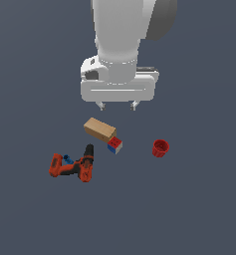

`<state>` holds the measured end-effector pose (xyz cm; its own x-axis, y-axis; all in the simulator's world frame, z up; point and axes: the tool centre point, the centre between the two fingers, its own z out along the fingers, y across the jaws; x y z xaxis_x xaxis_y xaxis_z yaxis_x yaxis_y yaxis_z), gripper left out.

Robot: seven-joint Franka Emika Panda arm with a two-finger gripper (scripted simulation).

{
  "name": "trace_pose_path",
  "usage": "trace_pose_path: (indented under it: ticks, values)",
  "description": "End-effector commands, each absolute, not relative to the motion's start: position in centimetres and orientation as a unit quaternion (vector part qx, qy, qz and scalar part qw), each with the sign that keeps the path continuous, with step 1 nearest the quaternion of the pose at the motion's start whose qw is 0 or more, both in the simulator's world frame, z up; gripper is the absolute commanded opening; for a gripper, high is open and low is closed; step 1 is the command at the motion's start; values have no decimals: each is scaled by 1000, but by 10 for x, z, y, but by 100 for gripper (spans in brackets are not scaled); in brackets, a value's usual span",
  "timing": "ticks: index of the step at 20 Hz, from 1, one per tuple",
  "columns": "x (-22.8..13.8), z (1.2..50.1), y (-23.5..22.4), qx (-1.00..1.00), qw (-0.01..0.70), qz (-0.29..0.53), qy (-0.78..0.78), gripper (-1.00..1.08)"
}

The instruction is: Pick up a designated object from a clutter of objects.

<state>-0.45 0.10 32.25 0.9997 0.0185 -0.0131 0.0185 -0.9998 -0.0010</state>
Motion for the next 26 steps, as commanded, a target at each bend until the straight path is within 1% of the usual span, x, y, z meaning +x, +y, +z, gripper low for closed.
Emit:
trace_pose_path:
  ticks: [1,12,19,26]
  values:
    - [-5,323,1,-1000,0,7,-9,100]
    - [2,337,-14,-1000,-10,-8,-16,100]
    - [1,330,-16,-1000,-9,-7,-28,100]
    - [-2,311,-23,-998,-7,-6,-65,100]
